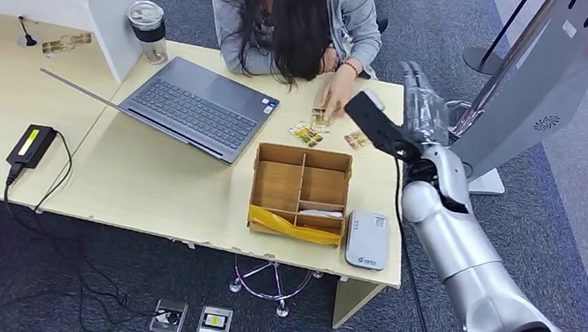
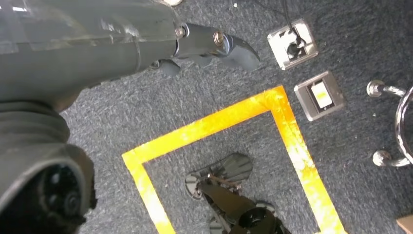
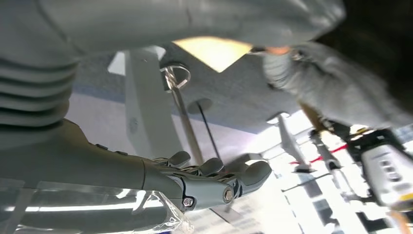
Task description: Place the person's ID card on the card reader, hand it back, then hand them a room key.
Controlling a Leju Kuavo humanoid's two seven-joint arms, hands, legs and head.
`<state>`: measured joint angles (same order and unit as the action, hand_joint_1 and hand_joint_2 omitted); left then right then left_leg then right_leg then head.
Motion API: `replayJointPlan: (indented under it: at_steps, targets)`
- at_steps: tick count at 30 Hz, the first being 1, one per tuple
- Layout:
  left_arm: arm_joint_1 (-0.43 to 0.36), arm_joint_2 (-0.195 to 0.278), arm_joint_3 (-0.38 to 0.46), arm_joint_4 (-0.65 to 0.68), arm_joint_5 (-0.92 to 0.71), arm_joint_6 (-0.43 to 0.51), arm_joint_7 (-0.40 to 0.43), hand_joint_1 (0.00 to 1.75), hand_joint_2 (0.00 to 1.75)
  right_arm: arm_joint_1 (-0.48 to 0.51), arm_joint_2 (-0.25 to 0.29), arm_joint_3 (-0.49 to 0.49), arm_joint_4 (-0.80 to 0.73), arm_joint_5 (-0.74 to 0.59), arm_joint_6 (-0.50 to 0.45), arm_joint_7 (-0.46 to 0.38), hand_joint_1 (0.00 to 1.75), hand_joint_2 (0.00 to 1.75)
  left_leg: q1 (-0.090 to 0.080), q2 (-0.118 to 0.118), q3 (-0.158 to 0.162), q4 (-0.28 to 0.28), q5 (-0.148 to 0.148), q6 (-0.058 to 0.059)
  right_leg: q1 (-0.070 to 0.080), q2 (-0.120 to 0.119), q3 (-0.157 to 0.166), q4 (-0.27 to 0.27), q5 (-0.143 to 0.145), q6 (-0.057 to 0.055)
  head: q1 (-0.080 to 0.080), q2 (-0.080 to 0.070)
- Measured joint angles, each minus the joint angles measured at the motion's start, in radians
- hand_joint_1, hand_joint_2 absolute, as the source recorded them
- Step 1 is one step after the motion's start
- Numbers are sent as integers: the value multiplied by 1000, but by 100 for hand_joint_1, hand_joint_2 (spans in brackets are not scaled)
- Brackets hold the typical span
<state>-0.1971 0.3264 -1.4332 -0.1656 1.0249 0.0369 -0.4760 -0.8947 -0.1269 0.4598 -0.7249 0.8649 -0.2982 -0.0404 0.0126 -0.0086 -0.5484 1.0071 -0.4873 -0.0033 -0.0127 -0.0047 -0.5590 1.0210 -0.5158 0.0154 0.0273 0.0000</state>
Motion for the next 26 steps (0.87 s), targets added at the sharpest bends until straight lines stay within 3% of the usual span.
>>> replayJointPlan:
  at_steps: [6,11,15,20,26]
  targets:
    - [7,7,0,0,-4,-2,9,0,0,17,-202,-134,130,-232,-23,-43,0,0,-1,-3,-1,2,-1,2,-1,-3,0,-2,0,1,0,0]
    - [13,18,-1,0,-7,4,10,0,0,102,-396,-277,228,-425,2,-32,0,0,-1,-4,-3,2,-3,3,-1,-5,0,-3,0,1,0,0]
    - [11,24,-1,0,-2,8,10,0,0,189,-510,-369,281,-505,8,-14,0,0,0,-2,-3,2,-4,3,-1,-3,-2,-3,0,1,-1,0]
    - [10,26,-1,0,11,15,14,0,0,325,-607,-476,337,-578,19,25,0,0,0,-1,-3,1,-4,3,0,-3,-1,-3,-1,1,-1,0]
    - [9,22,5,0,71,-10,15,0,0,528,-628,-564,396,-613,45,35,0,0,1,-2,-3,0,-4,3,1,-4,0,-3,-1,1,-1,0]
